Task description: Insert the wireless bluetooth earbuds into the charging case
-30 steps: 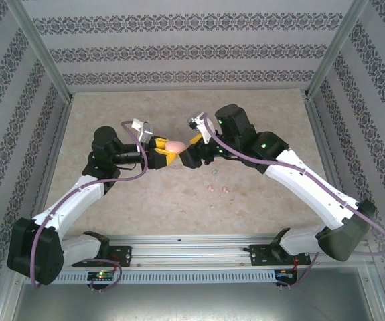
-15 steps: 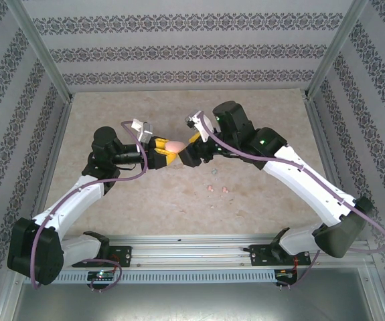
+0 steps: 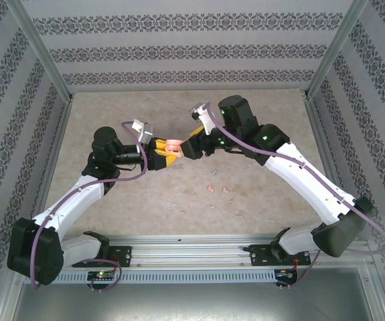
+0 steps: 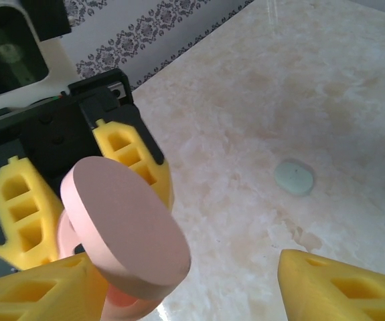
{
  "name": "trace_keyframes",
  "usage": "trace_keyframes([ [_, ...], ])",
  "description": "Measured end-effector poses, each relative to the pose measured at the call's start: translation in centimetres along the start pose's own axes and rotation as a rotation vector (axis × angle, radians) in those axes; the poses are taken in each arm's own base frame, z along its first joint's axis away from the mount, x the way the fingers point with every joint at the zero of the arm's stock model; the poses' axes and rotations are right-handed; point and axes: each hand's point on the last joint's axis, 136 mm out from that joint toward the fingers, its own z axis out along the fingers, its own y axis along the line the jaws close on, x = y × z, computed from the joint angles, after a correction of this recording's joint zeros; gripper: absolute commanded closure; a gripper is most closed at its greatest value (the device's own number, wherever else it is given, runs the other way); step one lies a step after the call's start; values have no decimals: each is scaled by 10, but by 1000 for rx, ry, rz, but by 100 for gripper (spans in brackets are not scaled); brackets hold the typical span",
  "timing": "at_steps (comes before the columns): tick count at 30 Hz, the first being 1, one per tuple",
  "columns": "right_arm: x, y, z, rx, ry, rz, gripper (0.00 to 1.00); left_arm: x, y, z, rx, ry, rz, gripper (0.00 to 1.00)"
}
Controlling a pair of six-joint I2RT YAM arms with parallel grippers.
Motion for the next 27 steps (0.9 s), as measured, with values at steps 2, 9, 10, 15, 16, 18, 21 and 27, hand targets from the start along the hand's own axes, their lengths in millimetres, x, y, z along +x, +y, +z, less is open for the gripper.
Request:
trace_keyframes([
  [2,-1,-1,4,-3,0,0,36,0,-2,0,8,0,-5,88],
  [9,-2,5,11,-62,5,-8,53,-3,-6,0,30,-4,-10,87],
  [10,-3,7,11,-75,2,-13,57,-3,-6,0,32,-5,-10,87],
  [15,-10,16,11,-129,-19,-33,77,-3,-9,0,46,-1,-5,85],
  [16,-11,17,11,-134,-24,-38,80,-3,-9,0,48,-1,-4,84],
  [18,-12,17,12,-134,-29,-53,84,-4,-10,0,53,-1,2,82],
  [21,-10,17,14,-128,-29,-93,90,-3,-11,0,56,0,4,77],
  [27,-8,26,11,-55,-53,-252,99,-1,-17,-4,64,12,45,58],
])
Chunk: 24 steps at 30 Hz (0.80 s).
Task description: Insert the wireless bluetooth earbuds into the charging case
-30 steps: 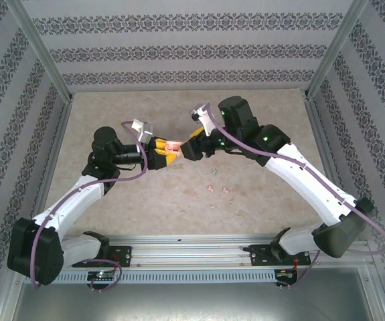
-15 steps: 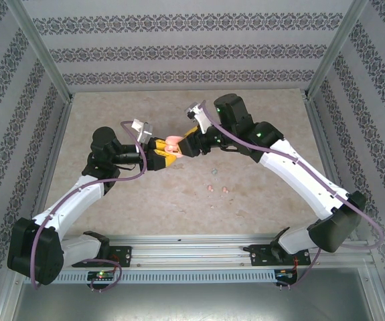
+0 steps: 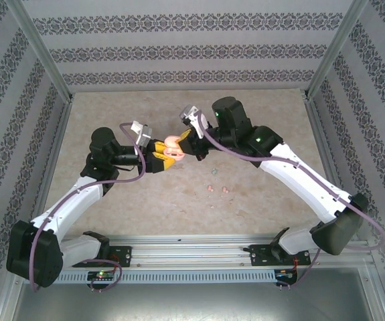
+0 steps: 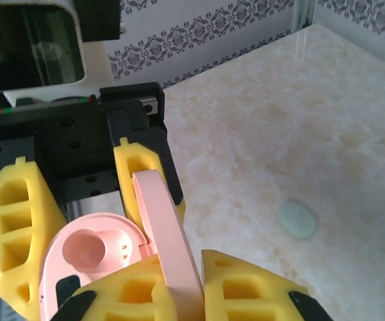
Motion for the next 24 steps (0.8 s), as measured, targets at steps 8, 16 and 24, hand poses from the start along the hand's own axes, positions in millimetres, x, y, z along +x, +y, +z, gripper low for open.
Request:
trace_keyframes([
  [8,0,15,-5,105,-24,-215,100,-1,-8,-6,-52,7,81,19],
  [16,5,8,-2,196,7,-321,100,0,-11,-8,-65,13,94,18],
  [24,0,7,-1,223,-10,-340,100,12,0,-6,-77,22,18,32],
])
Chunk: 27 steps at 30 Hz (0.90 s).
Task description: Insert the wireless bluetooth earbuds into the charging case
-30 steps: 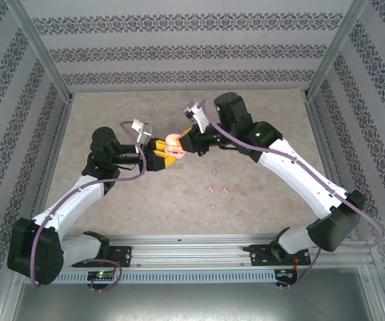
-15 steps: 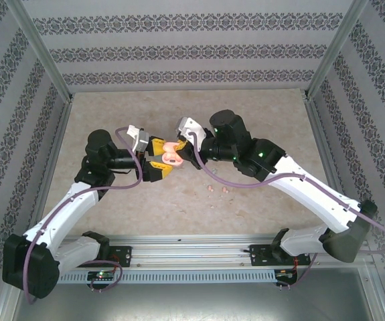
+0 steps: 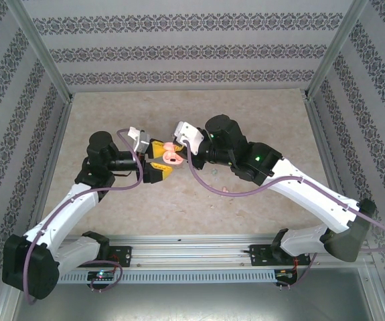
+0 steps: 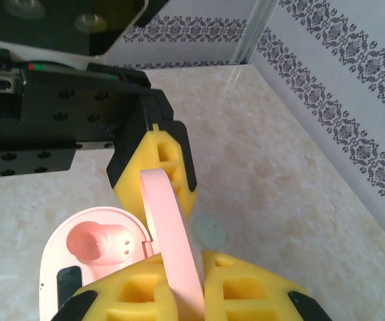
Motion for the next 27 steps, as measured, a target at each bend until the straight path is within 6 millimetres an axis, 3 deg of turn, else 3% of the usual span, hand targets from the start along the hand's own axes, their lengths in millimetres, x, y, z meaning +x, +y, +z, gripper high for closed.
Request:
trace_keyframes([
  [7,-2,-1,0,6,-7,3,100,-4,2,1,4,-14,11,38],
  [13,-2,-1,0,5,-7,8,99,-9,1,2,15,-28,28,54],
  [17,-1,-1,0,2,-5,14,99,-8,0,2,24,-26,24,55],
  [19,-1,0,0,-1,-3,18,99,-7,0,2,25,-26,23,61],
  [27,0,1,0,-30,2,69,92,-6,0,2,30,-23,20,73],
])
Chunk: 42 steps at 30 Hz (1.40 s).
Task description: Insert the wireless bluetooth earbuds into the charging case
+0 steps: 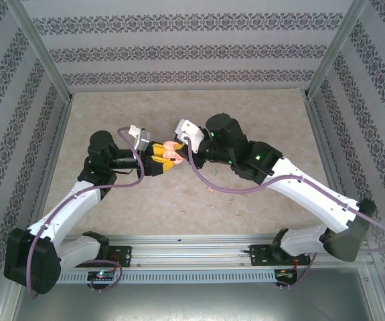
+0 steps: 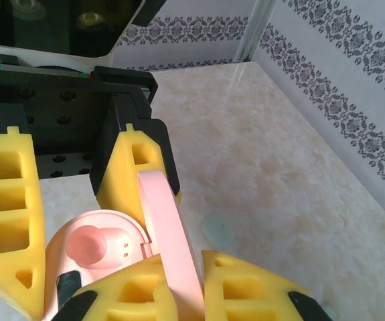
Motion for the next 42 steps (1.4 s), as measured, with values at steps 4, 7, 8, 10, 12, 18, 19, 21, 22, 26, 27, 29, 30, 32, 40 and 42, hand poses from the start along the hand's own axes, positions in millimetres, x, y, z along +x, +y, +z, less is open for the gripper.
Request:
trace_keyframes([
  [4,1,-1,1,-25,-1,51,75,0,0,0,-1,1,6,77],
  [7,3,-3,2,-46,-2,111,63,1,1,0,-3,3,11,79],
  [8,3,-4,2,-48,-1,129,60,2,1,0,-3,5,10,80],
  [10,4,-6,2,-53,-1,166,57,3,1,0,-5,7,8,81],
  [12,4,-8,2,-57,-5,198,55,3,2,0,-11,7,4,81],
  [18,5,-10,2,-61,-8,281,48,6,5,0,-22,15,-21,82],
  [19,4,-10,2,-63,-12,290,47,7,5,0,-25,16,-24,82],
  [21,2,-9,0,-71,-20,309,46,8,7,0,-33,18,-32,82],
  [22,1,-8,0,-75,-24,316,46,8,8,0,-36,19,-36,82],
  [26,-4,-6,-5,-89,-39,351,44,10,12,0,-51,22,-49,82],
  [27,-5,-5,-7,-92,-43,360,44,10,12,0,-54,22,-52,82],
  [29,-7,-5,-10,-95,-49,379,44,10,14,0,-63,24,-58,82],
  [30,-8,-4,-11,-95,-52,394,43,10,15,0,-68,25,-63,82],
  [32,-10,-4,-15,-94,-57,423,41,10,16,0,-74,29,-72,82],
  [40,2,-22,-43,28,-6,595,39,17,22,-1,-111,50,-98,82],
  [42,10,-31,-52,87,16,642,39,18,23,-1,-118,53,-99,82],
])
